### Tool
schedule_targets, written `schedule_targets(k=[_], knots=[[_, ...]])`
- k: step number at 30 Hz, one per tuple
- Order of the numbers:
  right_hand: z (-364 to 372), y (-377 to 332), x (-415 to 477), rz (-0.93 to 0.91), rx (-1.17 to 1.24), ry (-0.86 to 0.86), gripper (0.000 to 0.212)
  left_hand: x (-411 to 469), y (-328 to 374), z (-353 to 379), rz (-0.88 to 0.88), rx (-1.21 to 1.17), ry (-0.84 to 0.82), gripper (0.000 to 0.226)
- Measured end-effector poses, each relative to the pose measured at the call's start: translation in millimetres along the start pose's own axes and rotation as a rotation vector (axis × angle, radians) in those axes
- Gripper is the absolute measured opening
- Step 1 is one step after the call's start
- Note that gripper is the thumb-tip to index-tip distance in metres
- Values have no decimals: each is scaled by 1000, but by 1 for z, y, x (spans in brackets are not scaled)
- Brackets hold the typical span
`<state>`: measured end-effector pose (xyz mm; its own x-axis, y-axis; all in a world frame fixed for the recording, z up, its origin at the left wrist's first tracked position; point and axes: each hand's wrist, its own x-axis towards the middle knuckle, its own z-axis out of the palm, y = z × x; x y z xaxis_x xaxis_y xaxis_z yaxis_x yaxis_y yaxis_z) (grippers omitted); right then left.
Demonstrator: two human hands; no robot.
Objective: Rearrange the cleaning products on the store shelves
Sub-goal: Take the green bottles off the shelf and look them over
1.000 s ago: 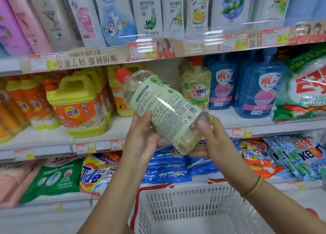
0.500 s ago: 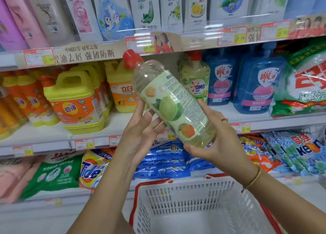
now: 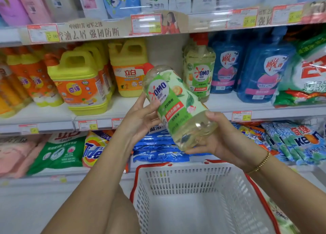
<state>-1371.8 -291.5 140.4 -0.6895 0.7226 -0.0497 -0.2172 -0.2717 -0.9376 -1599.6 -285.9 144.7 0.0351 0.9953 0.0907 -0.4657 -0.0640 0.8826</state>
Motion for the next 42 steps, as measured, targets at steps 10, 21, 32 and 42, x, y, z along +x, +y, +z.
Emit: schedule_targets(k=[10, 21, 32, 42], knots=[[17, -29, -8, 57, -27, 44, 66, 7, -11, 10, -114, -47, 59, 111], [2, -34, 2, 96, 30, 0, 69, 20, 4, 20, -260, 71, -43, 112], [-16, -35, 61, 58, 121, 139, 51, 80, 36, 21, -361, 150, 168, 59], [-106, -47, 105, -132, -1069, 677, 21, 168, 37, 15, -378, 507, 200, 38]])
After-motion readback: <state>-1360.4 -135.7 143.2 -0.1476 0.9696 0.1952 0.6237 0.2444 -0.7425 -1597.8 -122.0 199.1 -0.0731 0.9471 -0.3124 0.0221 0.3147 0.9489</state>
